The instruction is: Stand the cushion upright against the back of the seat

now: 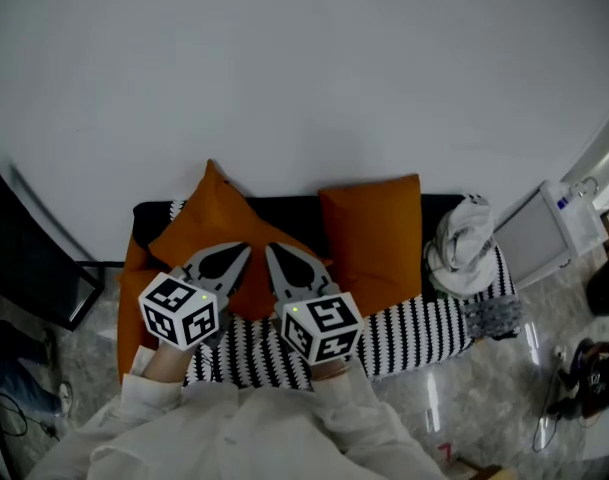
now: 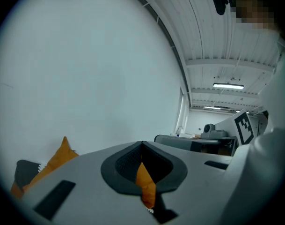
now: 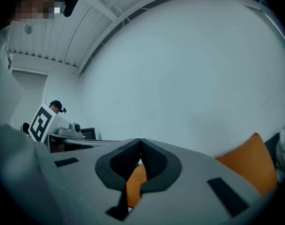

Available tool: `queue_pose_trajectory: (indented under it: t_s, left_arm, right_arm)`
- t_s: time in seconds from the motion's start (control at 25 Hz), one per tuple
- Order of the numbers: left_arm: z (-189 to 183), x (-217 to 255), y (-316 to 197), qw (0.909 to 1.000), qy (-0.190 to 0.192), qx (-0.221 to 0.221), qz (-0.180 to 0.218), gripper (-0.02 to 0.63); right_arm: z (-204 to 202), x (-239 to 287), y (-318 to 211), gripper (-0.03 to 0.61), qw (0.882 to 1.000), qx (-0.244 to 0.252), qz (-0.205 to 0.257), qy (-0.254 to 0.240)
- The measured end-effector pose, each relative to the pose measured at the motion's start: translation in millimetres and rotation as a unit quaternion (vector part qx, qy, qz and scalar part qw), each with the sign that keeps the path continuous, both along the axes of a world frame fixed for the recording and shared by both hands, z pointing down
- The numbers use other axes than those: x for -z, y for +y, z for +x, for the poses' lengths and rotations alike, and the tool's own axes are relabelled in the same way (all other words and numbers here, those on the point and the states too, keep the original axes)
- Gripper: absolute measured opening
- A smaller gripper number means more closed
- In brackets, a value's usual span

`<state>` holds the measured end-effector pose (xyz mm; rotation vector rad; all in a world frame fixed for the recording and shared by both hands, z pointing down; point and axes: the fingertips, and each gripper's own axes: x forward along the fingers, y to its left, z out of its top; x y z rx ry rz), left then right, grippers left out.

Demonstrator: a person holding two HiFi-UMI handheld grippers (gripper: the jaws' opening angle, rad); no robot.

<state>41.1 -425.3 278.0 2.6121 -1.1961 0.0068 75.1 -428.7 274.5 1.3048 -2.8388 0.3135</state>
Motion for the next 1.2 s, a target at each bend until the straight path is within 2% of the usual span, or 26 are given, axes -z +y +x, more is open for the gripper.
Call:
queue_pose_trajectory:
  t_s: [0.52, 1.2]
  left_arm:
    - [3.8, -16.3, 26.0, 0.9996, 0.012, -0.006, -0.025, 0.008]
    - [4.2, -37.7, 39.2, 0.9985, -0.001, -0.004, -0.054, 0.008]
  right_arm:
    - [-0.8, -14.6, 22.5, 0.012, 1.0, 0.002, -0.022, -0.008]
    - [-8.7, -34.5, 39.2, 0.012, 0.999, 0.012, -0.038, 0.022]
